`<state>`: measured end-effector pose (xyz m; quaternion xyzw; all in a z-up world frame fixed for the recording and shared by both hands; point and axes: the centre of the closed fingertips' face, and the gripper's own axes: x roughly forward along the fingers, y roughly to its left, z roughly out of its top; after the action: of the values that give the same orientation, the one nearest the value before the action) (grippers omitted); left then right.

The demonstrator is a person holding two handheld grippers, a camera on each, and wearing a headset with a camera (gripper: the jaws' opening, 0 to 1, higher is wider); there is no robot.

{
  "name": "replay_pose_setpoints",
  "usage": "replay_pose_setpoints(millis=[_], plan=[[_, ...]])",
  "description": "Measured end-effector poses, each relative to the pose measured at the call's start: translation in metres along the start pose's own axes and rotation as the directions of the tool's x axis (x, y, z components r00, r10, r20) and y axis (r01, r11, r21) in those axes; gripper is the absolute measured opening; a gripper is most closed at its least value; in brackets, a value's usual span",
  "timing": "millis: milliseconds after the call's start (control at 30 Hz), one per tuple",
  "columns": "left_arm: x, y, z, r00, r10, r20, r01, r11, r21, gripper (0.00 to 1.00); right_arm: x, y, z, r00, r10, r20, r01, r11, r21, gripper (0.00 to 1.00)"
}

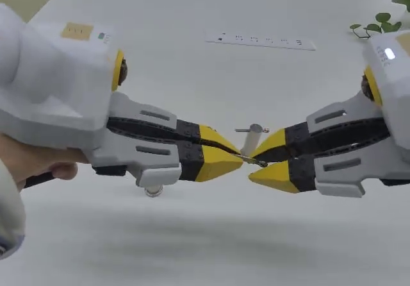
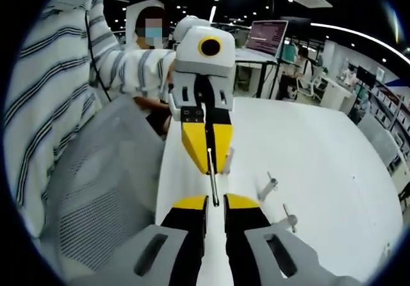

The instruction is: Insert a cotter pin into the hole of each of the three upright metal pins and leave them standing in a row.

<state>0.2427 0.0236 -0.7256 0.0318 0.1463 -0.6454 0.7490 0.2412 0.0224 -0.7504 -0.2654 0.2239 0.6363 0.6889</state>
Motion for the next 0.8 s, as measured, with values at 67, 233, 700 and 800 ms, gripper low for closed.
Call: replay_pose_setpoints(millis=[67, 233, 700, 800], plan=[[0.0, 0.001, -0.002, 1.0, 0.001, -0.006, -0.001, 1.0, -0.003, 0.0, 0.001, 0.001, -0.002, 1.0, 0.005, -0.005, -0.005, 1.0, 0.001, 0.09], [0.0, 0.001, -0.006, 0.9999, -0.004, -0.016, 0.004, 1.0, 0.005, 0.0, 0.001, 0.004, -0.002, 0.9997, 0.019, -0.014, -0.019, 1.0, 0.0, 0.06], [0.003, -0.005, -0.016, 0.9968, -0.037, -0.07, 0.041, 0.998, 0.053, 0.0, 0.0, 0.013, -0.005, 0.9947, 0.082, -0.062, -0.085, 0.996, -0.037, 0.05], [0.003, -0.006, -0.018, 0.9961, -0.039, -0.079, 0.044, 0.997, 0.07, 0.0, 0.0, 0.014, -0.005, 0.993, 0.096, -0.069, -0.098, 0.994, -0.037, 0.05]])
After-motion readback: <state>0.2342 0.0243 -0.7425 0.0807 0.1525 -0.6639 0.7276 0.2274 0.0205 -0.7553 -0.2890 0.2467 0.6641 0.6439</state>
